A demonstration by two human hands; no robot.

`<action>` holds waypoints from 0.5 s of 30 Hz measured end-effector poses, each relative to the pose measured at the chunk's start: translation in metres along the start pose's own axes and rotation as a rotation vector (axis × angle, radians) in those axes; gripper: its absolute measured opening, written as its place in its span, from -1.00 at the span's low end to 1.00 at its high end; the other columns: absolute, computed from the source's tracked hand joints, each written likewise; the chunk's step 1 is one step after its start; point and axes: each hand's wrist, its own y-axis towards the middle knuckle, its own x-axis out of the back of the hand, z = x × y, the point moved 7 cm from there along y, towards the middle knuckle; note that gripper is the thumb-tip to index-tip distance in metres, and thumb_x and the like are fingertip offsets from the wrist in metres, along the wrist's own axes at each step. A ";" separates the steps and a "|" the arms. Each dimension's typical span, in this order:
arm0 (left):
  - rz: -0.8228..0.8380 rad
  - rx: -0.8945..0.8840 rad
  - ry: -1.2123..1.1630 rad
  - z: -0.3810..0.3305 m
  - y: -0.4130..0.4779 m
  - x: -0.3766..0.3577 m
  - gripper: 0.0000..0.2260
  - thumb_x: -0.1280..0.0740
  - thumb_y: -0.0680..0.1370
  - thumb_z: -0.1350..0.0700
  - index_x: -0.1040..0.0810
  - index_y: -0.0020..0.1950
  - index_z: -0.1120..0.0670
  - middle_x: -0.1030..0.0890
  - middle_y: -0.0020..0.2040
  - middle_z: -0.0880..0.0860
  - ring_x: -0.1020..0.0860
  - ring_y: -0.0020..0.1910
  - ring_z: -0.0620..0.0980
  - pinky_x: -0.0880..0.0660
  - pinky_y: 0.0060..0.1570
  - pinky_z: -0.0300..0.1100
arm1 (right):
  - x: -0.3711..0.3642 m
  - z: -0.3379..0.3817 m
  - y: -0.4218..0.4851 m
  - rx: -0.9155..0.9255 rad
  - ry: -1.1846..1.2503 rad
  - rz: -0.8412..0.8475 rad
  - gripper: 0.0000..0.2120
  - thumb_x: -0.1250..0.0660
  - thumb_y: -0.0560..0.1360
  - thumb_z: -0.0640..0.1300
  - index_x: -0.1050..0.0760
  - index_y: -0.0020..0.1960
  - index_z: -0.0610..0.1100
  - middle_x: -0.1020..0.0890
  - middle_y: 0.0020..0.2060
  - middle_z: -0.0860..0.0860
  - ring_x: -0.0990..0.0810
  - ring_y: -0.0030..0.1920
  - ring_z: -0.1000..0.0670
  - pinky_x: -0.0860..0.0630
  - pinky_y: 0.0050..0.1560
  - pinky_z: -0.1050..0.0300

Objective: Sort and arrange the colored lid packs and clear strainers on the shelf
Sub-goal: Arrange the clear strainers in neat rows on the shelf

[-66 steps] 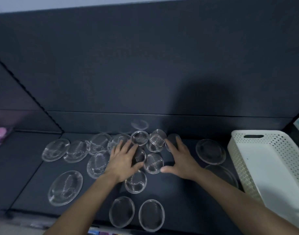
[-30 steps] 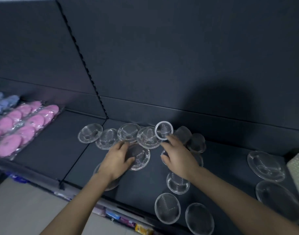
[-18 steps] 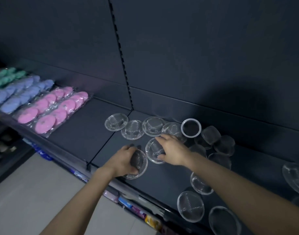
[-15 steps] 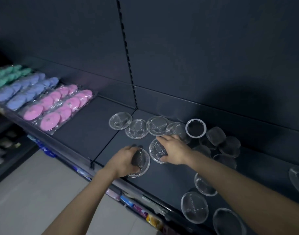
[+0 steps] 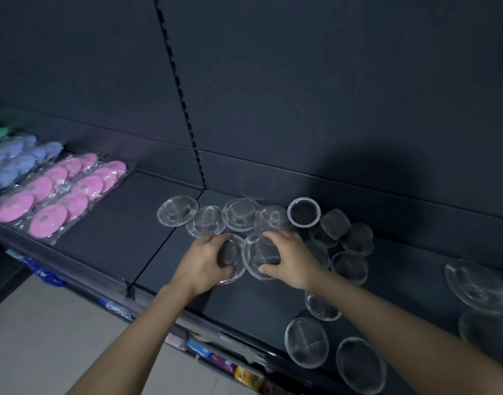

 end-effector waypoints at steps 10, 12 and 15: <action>-0.082 -0.120 -0.123 -0.076 0.005 -0.003 -0.39 -0.50 0.35 0.06 -0.42 0.37 -0.03 -0.46 0.25 -0.06 -0.38 0.27 -0.09 -0.23 0.22 -0.34 | 0.090 -0.053 -0.065 -0.238 0.536 -0.386 -0.48 -0.55 0.30 -0.11 -0.47 0.21 -0.03 -0.60 0.01 0.09 -0.56 0.04 0.09 -0.48 0.16 0.15; -0.061 -0.154 -0.135 -0.099 0.006 -0.012 -0.39 -0.50 0.36 0.05 -0.41 0.38 -0.04 -0.41 0.21 -0.12 -0.35 0.19 -0.19 -0.20 0.18 -0.40 | 0.111 -0.077 -0.085 -0.302 0.445 -0.452 -0.45 -0.55 0.31 -0.10 -0.46 0.25 -0.07 -0.59 0.06 0.03 -0.55 0.08 0.04 -0.46 0.17 0.14; -0.019 -0.205 -0.147 -0.132 0.010 -0.027 -0.39 -0.51 0.36 0.06 -0.41 0.38 -0.03 -0.44 0.22 -0.08 -0.34 0.14 -0.23 -0.19 0.15 -0.44 | 0.134 -0.119 -0.116 -0.411 0.219 -0.457 -0.40 -0.53 0.32 -0.04 -0.43 0.31 -0.11 -0.56 0.15 -0.06 -0.51 0.16 -0.05 -0.42 0.20 0.13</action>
